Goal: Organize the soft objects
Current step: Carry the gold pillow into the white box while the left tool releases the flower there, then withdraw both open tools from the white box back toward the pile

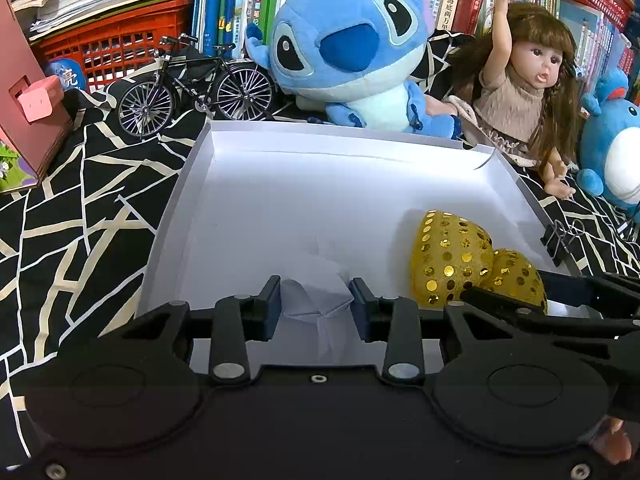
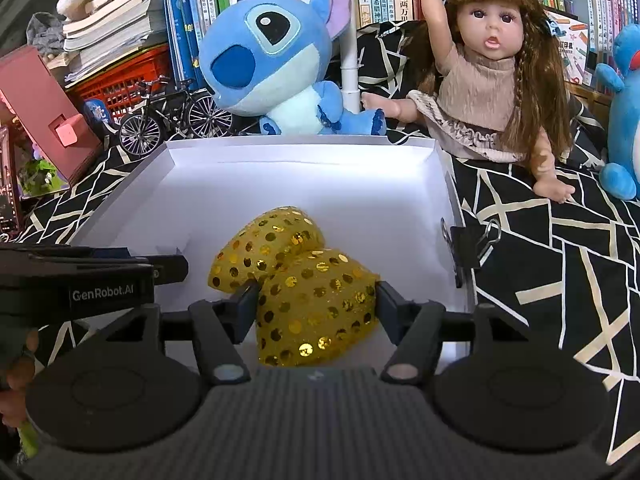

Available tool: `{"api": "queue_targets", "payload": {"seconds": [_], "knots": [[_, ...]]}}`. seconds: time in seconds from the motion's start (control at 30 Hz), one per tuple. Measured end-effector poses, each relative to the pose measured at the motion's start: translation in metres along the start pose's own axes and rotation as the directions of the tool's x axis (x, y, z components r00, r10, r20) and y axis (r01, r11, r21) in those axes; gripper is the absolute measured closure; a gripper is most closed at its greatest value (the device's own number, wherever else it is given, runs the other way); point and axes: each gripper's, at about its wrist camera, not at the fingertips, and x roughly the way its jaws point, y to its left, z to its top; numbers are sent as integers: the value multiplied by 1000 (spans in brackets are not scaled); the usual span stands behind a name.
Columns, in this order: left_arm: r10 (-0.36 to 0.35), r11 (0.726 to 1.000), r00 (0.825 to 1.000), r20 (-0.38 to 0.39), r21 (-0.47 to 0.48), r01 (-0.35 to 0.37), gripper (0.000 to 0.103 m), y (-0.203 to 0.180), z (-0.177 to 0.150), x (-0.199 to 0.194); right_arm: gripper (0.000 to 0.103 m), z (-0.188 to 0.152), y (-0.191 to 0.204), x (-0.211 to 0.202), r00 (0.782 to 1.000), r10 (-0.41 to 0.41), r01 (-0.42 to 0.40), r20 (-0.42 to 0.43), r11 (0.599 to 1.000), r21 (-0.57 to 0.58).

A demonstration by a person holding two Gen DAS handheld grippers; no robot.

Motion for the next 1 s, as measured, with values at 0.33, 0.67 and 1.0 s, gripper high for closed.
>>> {"api": "queue_targets", "payload": {"seconds": [0.33,0.67,1.0], "knots": [[-4,1000,1000,-4,-8,4,68,1,0,0,31,0,-2,-1,1000,8,-8,6,1000,7],[-5,1000,1000,19,-15,5,45,2,1,-14,19,-1,-2,-14,999,2,-2,46,1000,-4],[-23,1000,994,108,14,22,23,1,-1,-57,13,-7,-1,-46,993,12,-9,114,999,-31]]}}
